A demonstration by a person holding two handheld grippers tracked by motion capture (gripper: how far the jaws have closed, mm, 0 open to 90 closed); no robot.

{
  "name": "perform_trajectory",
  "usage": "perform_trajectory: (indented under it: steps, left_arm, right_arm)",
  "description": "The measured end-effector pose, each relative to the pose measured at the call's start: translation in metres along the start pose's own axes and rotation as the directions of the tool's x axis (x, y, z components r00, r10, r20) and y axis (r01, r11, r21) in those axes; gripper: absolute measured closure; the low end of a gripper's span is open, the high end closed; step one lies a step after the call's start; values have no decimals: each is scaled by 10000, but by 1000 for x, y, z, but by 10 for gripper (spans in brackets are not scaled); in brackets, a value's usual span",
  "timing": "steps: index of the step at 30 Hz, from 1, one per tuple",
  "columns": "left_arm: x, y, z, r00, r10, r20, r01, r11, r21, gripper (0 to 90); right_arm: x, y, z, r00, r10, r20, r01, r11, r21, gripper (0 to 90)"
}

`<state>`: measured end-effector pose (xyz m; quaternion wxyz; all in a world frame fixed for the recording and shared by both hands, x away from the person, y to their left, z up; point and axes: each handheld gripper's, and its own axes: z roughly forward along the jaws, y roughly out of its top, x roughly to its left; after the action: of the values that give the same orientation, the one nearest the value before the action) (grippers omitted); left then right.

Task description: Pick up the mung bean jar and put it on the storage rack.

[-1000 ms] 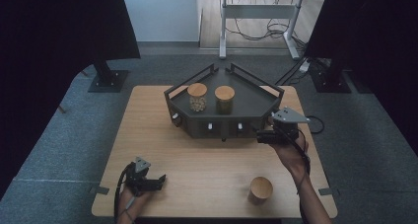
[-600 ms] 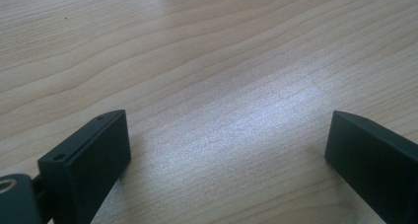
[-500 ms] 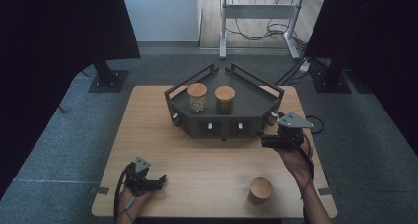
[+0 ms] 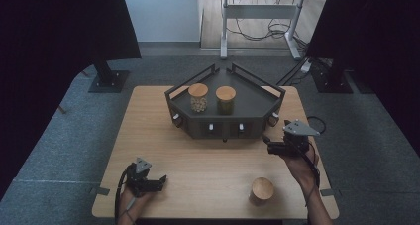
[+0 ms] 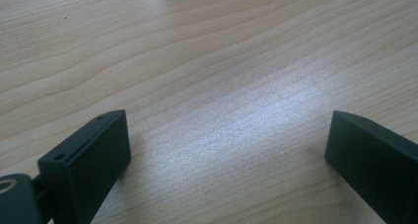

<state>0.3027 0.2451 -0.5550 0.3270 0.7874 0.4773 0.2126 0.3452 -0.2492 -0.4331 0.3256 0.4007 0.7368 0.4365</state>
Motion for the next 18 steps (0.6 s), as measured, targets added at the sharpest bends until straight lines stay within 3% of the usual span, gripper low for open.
perform_trajectory:
  steps: [18]
  left_arm:
    - [0,0,0,10000,28,0,-28,10000,26,32]
  right_arm:
    - [-4,-24,-4,9994,318,169,-323,9991,265,60]
